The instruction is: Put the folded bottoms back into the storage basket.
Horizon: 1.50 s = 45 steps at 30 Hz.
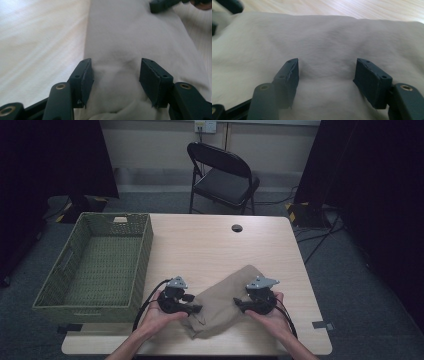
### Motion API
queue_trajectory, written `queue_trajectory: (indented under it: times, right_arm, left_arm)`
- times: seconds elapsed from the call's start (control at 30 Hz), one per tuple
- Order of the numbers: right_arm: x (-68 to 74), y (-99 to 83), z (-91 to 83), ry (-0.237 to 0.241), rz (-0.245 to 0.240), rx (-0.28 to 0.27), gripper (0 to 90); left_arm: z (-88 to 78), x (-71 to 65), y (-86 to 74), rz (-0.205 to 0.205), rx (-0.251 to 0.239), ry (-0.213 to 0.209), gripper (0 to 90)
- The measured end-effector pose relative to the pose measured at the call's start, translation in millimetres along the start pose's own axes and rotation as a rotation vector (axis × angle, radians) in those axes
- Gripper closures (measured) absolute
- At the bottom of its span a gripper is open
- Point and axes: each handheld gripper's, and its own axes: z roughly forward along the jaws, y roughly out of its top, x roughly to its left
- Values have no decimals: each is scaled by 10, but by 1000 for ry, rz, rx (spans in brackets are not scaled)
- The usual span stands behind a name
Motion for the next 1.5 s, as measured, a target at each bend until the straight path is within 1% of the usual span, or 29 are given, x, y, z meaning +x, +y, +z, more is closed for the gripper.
queue_trajectory:
  times: [0.07,0.13,0.2,0.23,0.27,0.3,0.33,0.4,0.43,0.5,0.53,0.57,0.67,0.7,0.73,0.77,0.8,0.83,0.87,0.9,0.97,1.0,1.03,1.07,1.1,1.17,1.27,1.43,1.5]
  right_arm:
    - [-77,-16,3,-17,12,-2,352]
    - [-102,-28,2,-26,14,-2,352]
    - [-113,-35,0,-30,13,-2,352]
    - [-137,-49,-7,-36,11,-1,352]
    - [-148,-54,-8,-36,14,-1,353]
    - [-169,-60,-13,-38,21,-2,354]
    - [-191,-66,-18,-39,27,-3,356]
    - [-239,-80,-29,-48,35,-3,359]
    - [-264,-86,-34,-50,42,-5,360]
    - [-302,-91,-47,-54,59,-5,361]
    - [-302,-91,-47,-54,59,-5,361]
    - [-318,-86,-63,-59,73,-6,358]
    - [-306,-65,-91,-61,86,-12,339]
    - [-278,-30,-124,-45,99,-36,330]
    - [-278,-30,-124,-45,99,-36,330]
    - [-196,23,-146,-35,76,-68,321]
    - [-149,49,-134,-20,64,-74,312]
    - [-106,72,-109,0,59,-72,301]
    - [-106,72,-109,0,59,-72,301]
    - [-62,89,-78,8,46,-69,299]
    - [54,90,17,18,11,-36,274]
    - [54,90,17,18,11,-36,274]
    - [80,62,63,7,4,-5,265]
    - [80,62,63,7,4,-5,265]
    - [64,19,102,12,18,9,266]
    - [54,-2,105,14,16,4,267]
    - [50,-13,101,8,15,9,268]
    - [22,-50,63,-8,28,18,270]
    - [-19,-84,27,-15,37,21,271]
  left_arm:
    - [43,-54,-7,15,6,-14,431]
    - [69,-106,-6,32,18,-13,425]
    - [80,-128,-8,37,20,-20,411]
    - [89,-168,-17,51,32,-25,407]
    - [91,-188,-23,62,40,-21,408]
    - [91,-188,-23,62,40,-21,407]
    - [95,-205,-31,75,48,-18,406]
    - [112,-264,-65,87,59,-31,399]
    - [114,-283,-67,105,70,-35,399]
    - [130,-319,-60,104,64,-46,401]
    - [130,-319,-60,104,64,-46,404]
    - [143,-333,-53,106,64,-56,404]
    - [172,-348,-42,105,63,-65,408]
    - [185,-345,-29,102,61,-77,412]
    - [185,-345,-29,102,61,-77,413]
    - [208,-355,-21,98,60,-81,413]
    - [208,-355,-21,98,60,-81,413]
    - [220,-361,-18,100,58,-80,413]
    - [231,-370,-14,99,55,-79,413]
    - [244,-380,-9,104,52,-81,413]
    - [262,-396,-6,104,49,-82,411]
    - [267,-400,-5,106,49,-83,411]
    - [279,-414,-3,109,50,-81,408]
    - [279,-414,-3,109,50,-81,408]
    - [278,-416,-2,107,51,-88,408]
    - [272,-422,-4,99,46,-93,411]
    - [261,-423,-2,104,46,-98,411]
    - [185,-398,17,89,14,-102,409]
    - [148,-381,27,81,3,-96,407]
